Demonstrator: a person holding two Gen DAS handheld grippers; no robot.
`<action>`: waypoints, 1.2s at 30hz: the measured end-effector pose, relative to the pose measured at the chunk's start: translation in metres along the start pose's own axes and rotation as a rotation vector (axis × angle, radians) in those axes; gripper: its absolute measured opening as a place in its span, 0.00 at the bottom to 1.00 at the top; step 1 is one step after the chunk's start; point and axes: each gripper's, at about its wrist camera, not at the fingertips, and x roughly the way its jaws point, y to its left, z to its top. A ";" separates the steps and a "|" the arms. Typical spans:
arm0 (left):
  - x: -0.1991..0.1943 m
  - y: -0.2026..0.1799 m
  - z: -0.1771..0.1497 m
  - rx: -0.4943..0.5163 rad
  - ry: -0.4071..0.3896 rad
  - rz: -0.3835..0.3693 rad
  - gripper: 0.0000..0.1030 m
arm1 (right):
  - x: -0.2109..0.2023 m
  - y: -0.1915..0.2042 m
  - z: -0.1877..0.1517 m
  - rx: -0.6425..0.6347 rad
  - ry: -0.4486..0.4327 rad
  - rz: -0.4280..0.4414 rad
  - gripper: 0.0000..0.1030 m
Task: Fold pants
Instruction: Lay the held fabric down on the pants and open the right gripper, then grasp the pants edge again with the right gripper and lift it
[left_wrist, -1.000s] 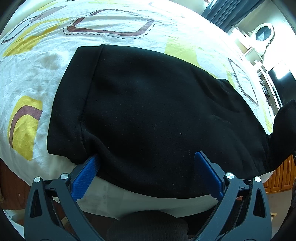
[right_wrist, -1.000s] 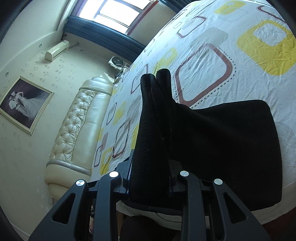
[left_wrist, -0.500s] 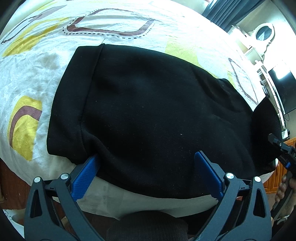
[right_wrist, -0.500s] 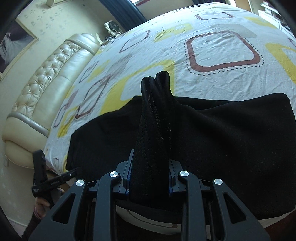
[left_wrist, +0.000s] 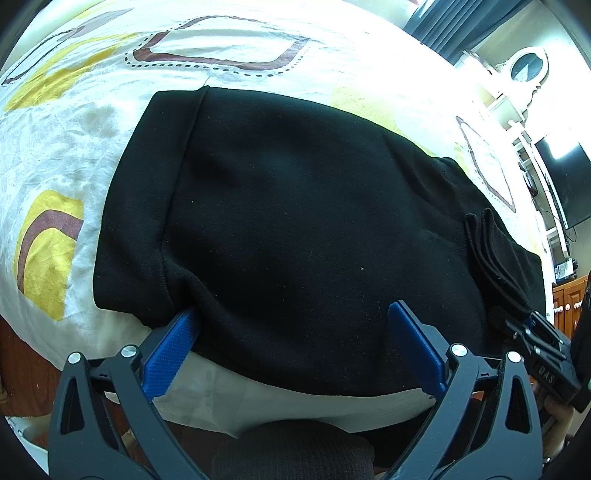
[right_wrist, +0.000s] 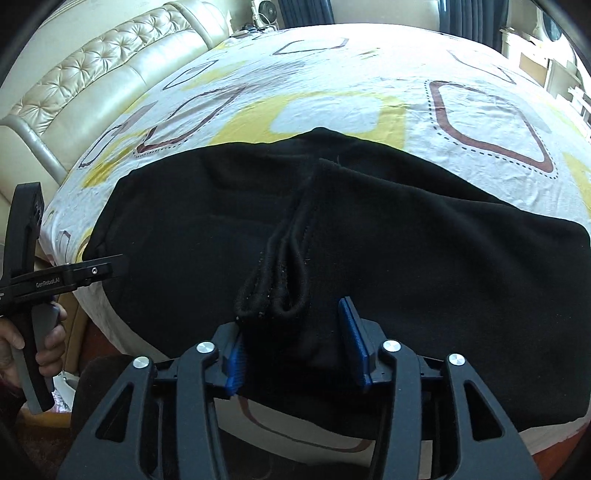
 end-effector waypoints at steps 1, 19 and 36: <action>0.000 0.000 0.000 0.000 0.000 0.000 0.98 | 0.000 0.004 -0.002 -0.004 0.003 0.009 0.54; 0.000 -0.001 -0.003 0.012 0.000 0.003 0.98 | -0.130 -0.168 -0.041 0.427 -0.197 0.138 0.65; 0.002 -0.006 -0.005 0.046 -0.006 0.035 0.98 | -0.071 -0.282 -0.125 0.763 -0.115 0.391 0.31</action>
